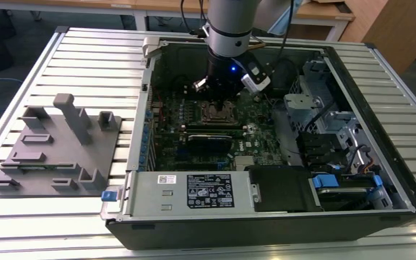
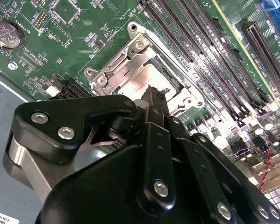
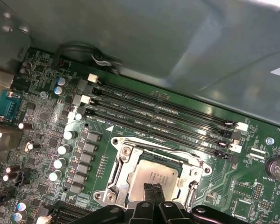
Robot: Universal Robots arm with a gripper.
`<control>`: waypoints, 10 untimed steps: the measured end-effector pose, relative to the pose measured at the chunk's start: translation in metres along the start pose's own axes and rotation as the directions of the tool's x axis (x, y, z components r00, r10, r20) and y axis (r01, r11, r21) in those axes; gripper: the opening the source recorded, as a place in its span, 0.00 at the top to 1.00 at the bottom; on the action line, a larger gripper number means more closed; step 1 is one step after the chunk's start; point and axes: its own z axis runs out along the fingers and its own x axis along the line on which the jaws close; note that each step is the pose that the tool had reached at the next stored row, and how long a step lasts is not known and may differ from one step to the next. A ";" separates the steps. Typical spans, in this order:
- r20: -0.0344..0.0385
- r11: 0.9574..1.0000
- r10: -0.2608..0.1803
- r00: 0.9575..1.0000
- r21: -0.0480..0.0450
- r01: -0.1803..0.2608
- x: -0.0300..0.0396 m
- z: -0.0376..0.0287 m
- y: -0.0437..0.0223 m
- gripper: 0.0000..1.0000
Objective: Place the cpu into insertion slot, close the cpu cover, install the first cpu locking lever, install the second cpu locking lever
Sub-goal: 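Install the second cpu locking lever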
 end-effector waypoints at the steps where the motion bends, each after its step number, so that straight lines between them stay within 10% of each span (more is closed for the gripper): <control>1: 0.000 1.000 -0.001 1.000 0.000 0.001 0.0000 0.0000 0.0000 0.90; 10: 0.000 1.000 -0.007 1.000 0.000 0.007 0.0000 0.0000 0.0000 0.90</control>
